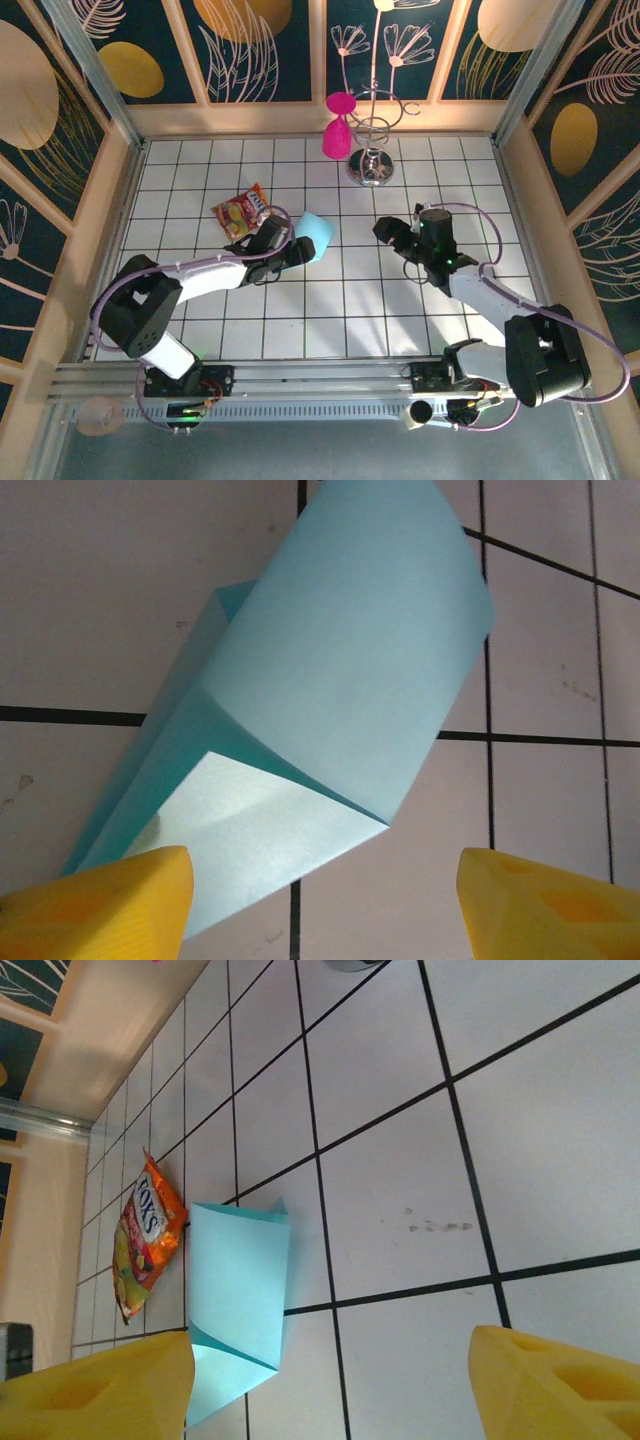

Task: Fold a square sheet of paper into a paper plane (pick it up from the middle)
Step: Move the paper to the center of the table.

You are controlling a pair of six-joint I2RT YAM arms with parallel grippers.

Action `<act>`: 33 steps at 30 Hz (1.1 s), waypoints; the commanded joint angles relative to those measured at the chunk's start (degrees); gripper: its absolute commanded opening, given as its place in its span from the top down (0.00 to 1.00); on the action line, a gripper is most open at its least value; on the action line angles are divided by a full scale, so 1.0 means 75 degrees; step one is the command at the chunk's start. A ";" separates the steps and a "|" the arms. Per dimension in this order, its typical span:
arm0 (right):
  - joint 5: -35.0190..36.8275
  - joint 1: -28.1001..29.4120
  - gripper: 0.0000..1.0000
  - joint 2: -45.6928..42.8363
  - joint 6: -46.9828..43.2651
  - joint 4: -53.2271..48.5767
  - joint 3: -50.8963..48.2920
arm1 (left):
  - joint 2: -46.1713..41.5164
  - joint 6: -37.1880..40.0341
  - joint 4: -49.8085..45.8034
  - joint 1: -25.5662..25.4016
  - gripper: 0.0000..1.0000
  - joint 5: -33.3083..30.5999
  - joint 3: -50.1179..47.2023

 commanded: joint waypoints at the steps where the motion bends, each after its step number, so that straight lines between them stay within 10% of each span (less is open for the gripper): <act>1: -0.0152 0.0115 0.28 0.0208 0.0063 0.0252 0.0297 | 0.0396 0.0001 0.0277 0.0115 0.31 0.0135 0.0401; 14: -0.0783 0.0384 0.29 0.0640 0.0785 0.0714 0.0157 | 0.1207 -0.0738 0.0524 0.0163 0.37 0.0368 0.0259; 24: -0.0318 0.1449 0.32 0.0628 0.2036 0.0916 -0.0163 | 0.1009 -0.2067 0.2349 -0.0012 0.52 0.2526 -0.0630; 33: -0.0128 0.1856 0.33 0.0779 0.2268 0.0968 -0.0172 | -0.0036 -0.1343 0.1174 -0.0020 0.50 0.1767 -0.0041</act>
